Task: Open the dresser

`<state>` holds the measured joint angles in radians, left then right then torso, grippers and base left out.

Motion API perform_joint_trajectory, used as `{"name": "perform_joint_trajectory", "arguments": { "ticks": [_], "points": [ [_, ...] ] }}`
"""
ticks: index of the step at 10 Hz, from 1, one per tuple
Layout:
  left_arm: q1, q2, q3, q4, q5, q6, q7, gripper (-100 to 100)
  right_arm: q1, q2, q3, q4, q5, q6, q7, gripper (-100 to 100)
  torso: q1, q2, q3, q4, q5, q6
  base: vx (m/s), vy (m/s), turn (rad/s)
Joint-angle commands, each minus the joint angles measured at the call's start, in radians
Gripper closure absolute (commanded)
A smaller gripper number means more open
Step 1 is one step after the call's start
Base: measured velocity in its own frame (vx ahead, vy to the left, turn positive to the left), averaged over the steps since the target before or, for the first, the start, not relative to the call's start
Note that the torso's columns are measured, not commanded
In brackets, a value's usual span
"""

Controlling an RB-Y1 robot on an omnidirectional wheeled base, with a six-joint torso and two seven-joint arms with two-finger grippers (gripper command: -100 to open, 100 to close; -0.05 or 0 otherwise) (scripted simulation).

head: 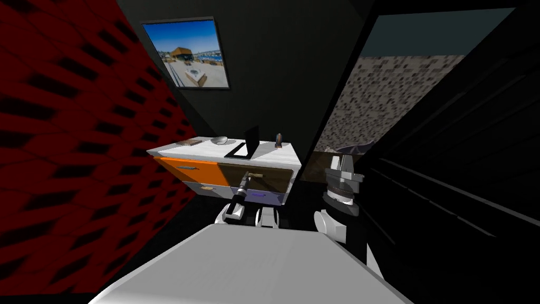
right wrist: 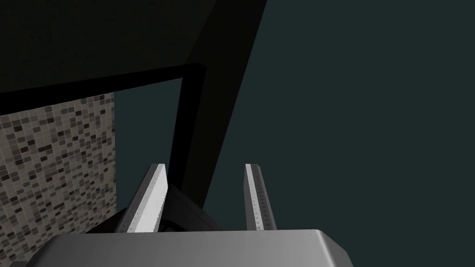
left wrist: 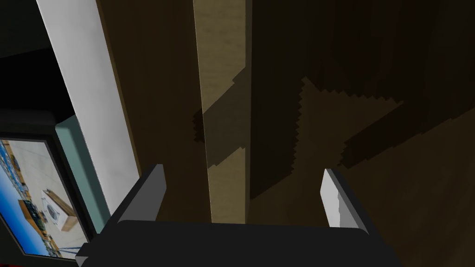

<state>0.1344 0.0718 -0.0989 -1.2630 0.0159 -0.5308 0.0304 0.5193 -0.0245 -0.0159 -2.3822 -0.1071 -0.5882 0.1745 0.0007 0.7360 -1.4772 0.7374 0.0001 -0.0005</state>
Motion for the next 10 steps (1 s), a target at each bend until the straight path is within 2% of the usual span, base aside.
{"name": "perform_joint_trajectory", "arguments": {
  "ticks": [1,3,4,5,6,7,10],
  "points": [
    [0.03,0.002,-0.052,-0.01,-0.017,-0.021,0.005,100,0.0,0.0,0.0,0.0,0.0,0.0,0.0,0,0.001,-0.001,0.0,0.0,0.0,0.0,0.049,0.024,0.328],
    [0.045,0.0,-0.083,-0.018,-0.027,-0.029,0.006,100,0.0,0.0,0.0,0.0,0.0,0.0,0.0,0,0.001,-0.004,-0.003,-0.002,0.001,0.001,0.054,0.017,0.172],
    [0.061,-0.002,-0.113,-0.027,-0.037,-0.037,0.006,100,0.0,0.0,0.0,0.0,0.0,0.0,0.0,0,0.0,-0.001,-0.001,0.0,0.0,0.001,0.055,0.023,0.242],
    [0.069,-0.003,-0.128,-0.031,-0.043,-0.04,0.006,100,0.0,0.0,0.0,0.0,0.0,0.0,0.0,0,0.0,0.002,0.001,0.001,0.0,0.0,0.051,0.025,0.218],
    [0.066,0.0,-0.117,-0.038,-0.038,-0.031,0.008,100,0.0,0.0,0.0,0.0,0.0,0.0,0.0,0,-0.001,0.003,0.002,0.001,0.0,0.001,0.024,0.01,0.033],
    [0.067,0.03,-0.121,-0.049,-0.039,-0.027,0.008,-100,0.0,0.0,0.0,0.0,0.0,0.0,0.0,0,-0.002,0.004,0.003,0.001,0.0,0.001,0.0,0.0,0.0],
    [0.059,0.041,-0.13,-0.098,-0.038,0.031,0.015,-100,0.0,0.0,0.0,0.0,0.0,0.0,0.0,0,-0.002,0.004,0.003,0.001,0.0,0.001,-0.04,-0.021,-0.003]
  ]
}}
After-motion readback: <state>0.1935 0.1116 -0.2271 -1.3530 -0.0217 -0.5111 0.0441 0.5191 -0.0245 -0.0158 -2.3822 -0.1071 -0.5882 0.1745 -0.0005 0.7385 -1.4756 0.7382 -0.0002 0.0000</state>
